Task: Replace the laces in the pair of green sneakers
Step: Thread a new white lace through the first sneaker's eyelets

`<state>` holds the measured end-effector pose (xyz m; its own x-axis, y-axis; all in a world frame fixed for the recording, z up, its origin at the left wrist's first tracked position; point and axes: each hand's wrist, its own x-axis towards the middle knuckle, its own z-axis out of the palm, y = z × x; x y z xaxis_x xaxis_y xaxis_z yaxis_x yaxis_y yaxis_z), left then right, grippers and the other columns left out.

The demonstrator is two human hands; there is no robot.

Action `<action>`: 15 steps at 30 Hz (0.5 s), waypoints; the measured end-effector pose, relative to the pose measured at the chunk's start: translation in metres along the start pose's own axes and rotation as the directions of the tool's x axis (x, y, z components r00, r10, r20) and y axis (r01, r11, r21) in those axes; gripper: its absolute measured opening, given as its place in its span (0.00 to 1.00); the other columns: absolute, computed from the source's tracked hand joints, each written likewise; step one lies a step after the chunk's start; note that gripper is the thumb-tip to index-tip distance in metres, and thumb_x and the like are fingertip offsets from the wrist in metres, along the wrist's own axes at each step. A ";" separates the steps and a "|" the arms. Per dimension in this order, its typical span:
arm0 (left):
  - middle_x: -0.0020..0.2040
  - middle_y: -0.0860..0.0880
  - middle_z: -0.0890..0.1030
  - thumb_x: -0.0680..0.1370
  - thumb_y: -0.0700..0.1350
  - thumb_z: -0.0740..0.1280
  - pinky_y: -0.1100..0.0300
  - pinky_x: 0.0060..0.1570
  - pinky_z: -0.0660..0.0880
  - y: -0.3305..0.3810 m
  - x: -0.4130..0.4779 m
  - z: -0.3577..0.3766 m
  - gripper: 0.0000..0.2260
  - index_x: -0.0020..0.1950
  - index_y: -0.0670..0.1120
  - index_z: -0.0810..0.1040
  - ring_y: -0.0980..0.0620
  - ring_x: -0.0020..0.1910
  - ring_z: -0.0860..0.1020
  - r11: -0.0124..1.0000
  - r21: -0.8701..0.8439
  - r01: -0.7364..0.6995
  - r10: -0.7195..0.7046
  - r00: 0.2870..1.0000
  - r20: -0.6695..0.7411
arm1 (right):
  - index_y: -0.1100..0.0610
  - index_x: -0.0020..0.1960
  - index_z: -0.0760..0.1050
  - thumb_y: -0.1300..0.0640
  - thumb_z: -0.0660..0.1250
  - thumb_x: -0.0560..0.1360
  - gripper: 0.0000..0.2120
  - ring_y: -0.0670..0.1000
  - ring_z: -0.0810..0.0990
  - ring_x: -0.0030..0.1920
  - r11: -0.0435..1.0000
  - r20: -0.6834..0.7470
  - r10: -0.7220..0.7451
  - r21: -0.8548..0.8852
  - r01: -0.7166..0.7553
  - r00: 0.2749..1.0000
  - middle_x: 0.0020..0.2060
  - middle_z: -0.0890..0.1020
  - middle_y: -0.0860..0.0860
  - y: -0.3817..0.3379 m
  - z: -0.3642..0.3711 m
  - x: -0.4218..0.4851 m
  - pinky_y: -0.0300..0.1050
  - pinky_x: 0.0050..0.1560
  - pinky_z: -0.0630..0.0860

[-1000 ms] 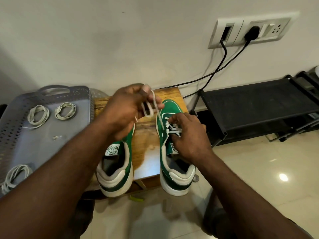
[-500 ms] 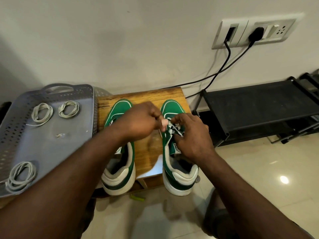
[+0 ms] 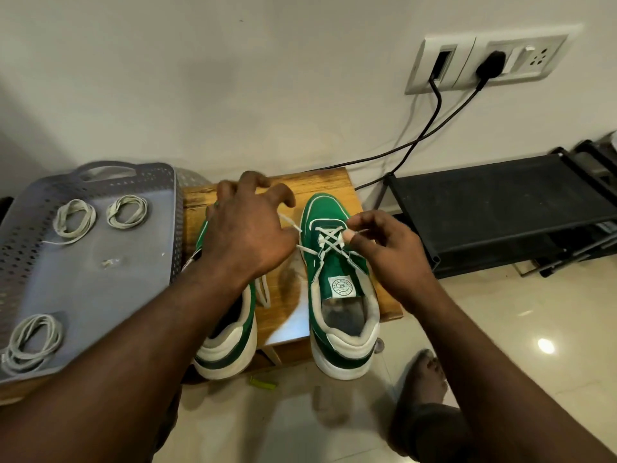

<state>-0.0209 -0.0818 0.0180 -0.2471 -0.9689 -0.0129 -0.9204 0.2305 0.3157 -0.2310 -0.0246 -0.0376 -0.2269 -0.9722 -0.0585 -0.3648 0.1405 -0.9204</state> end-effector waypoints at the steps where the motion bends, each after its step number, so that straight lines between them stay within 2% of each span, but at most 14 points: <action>1: 0.74 0.53 0.69 0.75 0.55 0.71 0.43 0.68 0.67 0.003 -0.001 0.000 0.16 0.63 0.61 0.80 0.43 0.73 0.63 0.998 0.028 -0.050 0.051 0.998 -0.022 | 0.49 0.54 0.81 0.52 0.74 0.79 0.05 0.46 0.84 0.52 0.999 0.000 0.030 -0.012 -0.030 1.000 0.50 0.85 0.47 0.001 -0.008 0.001 0.46 0.51 0.83; 3: 0.71 0.55 0.73 0.79 0.58 0.68 0.42 0.69 0.62 0.009 -0.003 0.005 0.12 0.61 0.61 0.82 0.46 0.73 0.63 0.991 0.064 -0.117 0.114 0.993 0.036 | 0.51 0.49 0.81 0.48 0.74 0.79 0.06 0.46 0.83 0.45 0.983 0.057 0.053 -0.178 -0.042 0.997 0.44 0.85 0.47 0.005 -0.017 0.003 0.41 0.43 0.78; 4: 0.67 0.55 0.77 0.81 0.58 0.67 0.42 0.70 0.61 0.012 -0.004 0.010 0.11 0.61 0.60 0.83 0.46 0.71 0.66 0.991 0.063 -0.119 0.113 0.989 0.096 | 0.51 0.46 0.80 0.46 0.73 0.79 0.09 0.46 0.83 0.43 0.964 0.096 0.068 -0.263 -0.041 0.993 0.42 0.85 0.47 0.007 -0.018 0.002 0.42 0.41 0.77; 7: 0.56 0.53 0.84 0.83 0.55 0.64 0.42 0.71 0.61 0.019 -0.004 0.022 0.09 0.59 0.58 0.82 0.46 0.63 0.76 0.998 0.036 -0.060 0.050 0.969 0.242 | 0.51 0.45 0.78 0.45 0.70 0.81 0.12 0.49 0.82 0.43 0.944 0.169 0.093 -0.327 -0.033 0.981 0.41 0.83 0.48 0.010 -0.013 0.001 0.50 0.44 0.80; 10: 0.51 0.53 0.84 0.83 0.53 0.64 0.43 0.68 0.67 0.019 -0.002 0.026 0.07 0.55 0.55 0.81 0.48 0.56 0.78 1.000 0.006 -0.030 0.027 0.961 0.276 | 0.52 0.47 0.77 0.49 0.68 0.83 0.09 0.50 0.81 0.45 0.935 0.215 0.067 -0.356 0.014 0.974 0.43 0.83 0.49 0.011 -0.011 0.004 0.55 0.48 0.80; 12: 0.48 0.52 0.83 0.83 0.50 0.65 0.46 0.63 0.73 0.018 -0.001 0.028 0.05 0.51 0.54 0.81 0.49 0.51 0.79 0.999 -0.021 -0.025 0.029 0.958 0.285 | 0.54 0.47 0.76 0.51 0.67 0.84 0.09 0.51 0.79 0.45 0.920 0.218 0.034 -0.389 0.055 0.975 0.44 0.81 0.50 0.011 -0.010 0.007 0.55 0.48 0.78; 15: 0.47 0.50 0.83 0.82 0.46 0.66 0.53 0.49 0.77 0.016 -0.001 0.030 0.04 0.50 0.52 0.81 0.50 0.45 0.79 0.997 -0.082 -0.017 0.039 0.959 0.282 | 0.51 0.46 0.74 0.51 0.68 0.83 0.08 0.48 0.77 0.44 0.909 0.177 -0.009 -0.408 0.082 0.984 0.43 0.80 0.48 0.011 -0.011 0.008 0.50 0.44 0.76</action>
<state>-0.0443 -0.0742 -0.0058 -0.3586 -0.8943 -0.2676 -0.8883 0.2389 0.3922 -0.2470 -0.0283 -0.0437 -0.0599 -0.9912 -0.1178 -0.7190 0.1247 -0.6837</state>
